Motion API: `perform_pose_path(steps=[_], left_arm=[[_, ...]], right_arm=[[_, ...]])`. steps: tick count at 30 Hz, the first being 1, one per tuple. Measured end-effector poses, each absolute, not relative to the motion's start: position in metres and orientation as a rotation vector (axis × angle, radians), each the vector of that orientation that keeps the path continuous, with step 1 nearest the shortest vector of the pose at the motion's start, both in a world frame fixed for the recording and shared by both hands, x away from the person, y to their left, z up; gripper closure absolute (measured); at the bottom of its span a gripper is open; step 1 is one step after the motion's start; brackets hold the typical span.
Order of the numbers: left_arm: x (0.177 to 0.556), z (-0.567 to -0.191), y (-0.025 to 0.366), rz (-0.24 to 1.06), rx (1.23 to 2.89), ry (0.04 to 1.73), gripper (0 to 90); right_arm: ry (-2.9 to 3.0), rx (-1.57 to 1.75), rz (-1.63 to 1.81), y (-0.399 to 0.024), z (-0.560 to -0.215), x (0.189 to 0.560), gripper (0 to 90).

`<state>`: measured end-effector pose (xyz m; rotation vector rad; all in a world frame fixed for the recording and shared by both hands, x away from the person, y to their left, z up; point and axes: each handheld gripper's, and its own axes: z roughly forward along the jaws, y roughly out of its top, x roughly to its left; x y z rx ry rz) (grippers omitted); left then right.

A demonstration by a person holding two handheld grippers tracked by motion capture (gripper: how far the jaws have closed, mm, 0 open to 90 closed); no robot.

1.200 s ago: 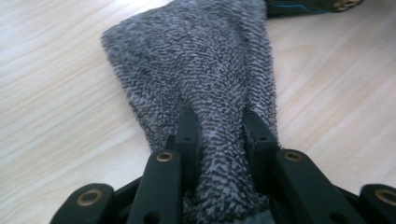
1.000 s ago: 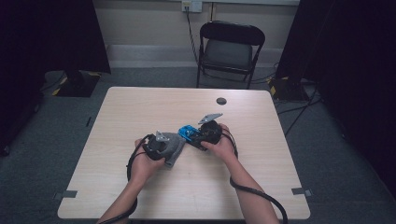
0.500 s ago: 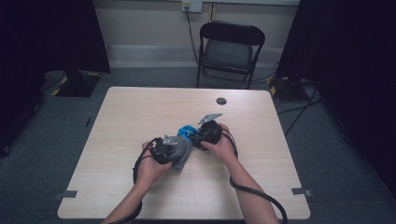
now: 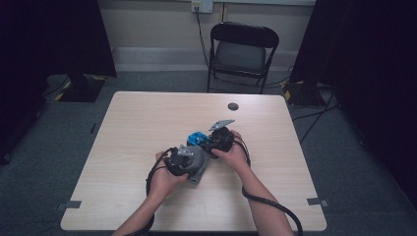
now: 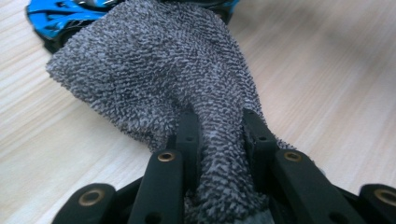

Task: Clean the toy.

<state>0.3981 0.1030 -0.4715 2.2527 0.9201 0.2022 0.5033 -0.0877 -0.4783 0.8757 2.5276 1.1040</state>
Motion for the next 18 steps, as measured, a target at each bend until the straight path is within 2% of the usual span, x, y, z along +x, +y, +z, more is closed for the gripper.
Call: perform_pose_path(steps=[18], left_arm=[[0.391, -0.472, 0.086, 0.158, 2.247, 0.866, 72.6]], right_arm=[[2.524, 0.880, 1.109, -0.088, -0.479, 0.503, 41.1]])
